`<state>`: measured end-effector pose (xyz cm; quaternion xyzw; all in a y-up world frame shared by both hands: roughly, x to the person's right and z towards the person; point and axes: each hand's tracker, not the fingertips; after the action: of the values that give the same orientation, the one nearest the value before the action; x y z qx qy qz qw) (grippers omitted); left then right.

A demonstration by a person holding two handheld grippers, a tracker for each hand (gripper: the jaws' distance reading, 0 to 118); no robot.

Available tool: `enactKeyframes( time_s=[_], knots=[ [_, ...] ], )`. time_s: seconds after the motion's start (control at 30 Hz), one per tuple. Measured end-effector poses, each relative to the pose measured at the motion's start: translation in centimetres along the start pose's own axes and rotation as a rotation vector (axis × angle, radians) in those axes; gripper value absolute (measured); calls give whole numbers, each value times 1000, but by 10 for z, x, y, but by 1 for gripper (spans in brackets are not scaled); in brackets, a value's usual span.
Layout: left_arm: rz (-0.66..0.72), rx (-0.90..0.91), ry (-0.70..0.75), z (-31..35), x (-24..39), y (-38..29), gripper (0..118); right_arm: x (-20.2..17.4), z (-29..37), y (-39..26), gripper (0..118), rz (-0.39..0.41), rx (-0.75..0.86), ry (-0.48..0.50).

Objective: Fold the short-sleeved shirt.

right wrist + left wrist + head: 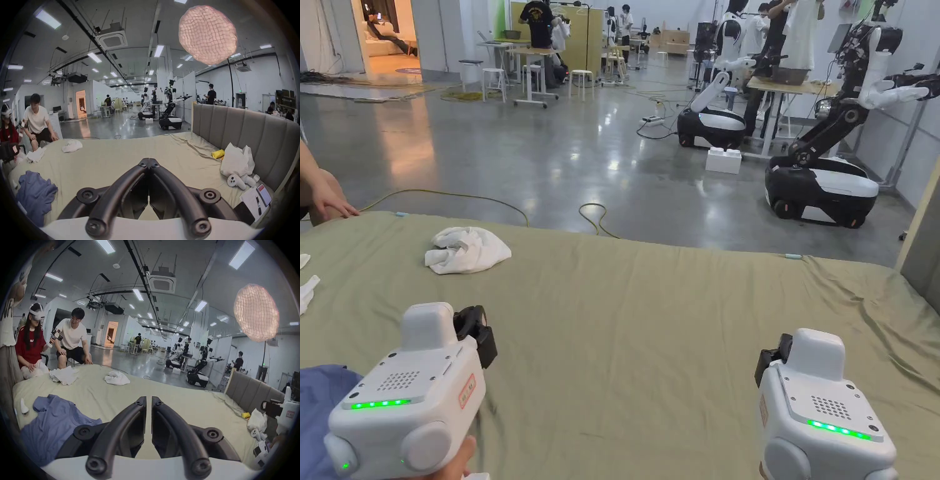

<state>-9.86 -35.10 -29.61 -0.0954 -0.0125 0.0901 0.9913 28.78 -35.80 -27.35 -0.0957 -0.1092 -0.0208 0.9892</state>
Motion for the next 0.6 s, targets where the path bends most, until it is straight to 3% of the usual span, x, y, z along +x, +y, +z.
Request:
enactKeyframes(
  time_s=[0.2, 0.33, 0.6],
  knots=[
    [-44, -169, 44, 7, -60, 9, 8, -12, -1, -5, 0, 63, -25, 38],
    [-2, -317, 129, 9, -128, 7, 8, -24, -4, -15, 0, 101, -58, 60],
    [-15, -768, 246, -17, -237, -47, 10, -46, -15, -40, 0, 134, -145, 106]
  ],
)
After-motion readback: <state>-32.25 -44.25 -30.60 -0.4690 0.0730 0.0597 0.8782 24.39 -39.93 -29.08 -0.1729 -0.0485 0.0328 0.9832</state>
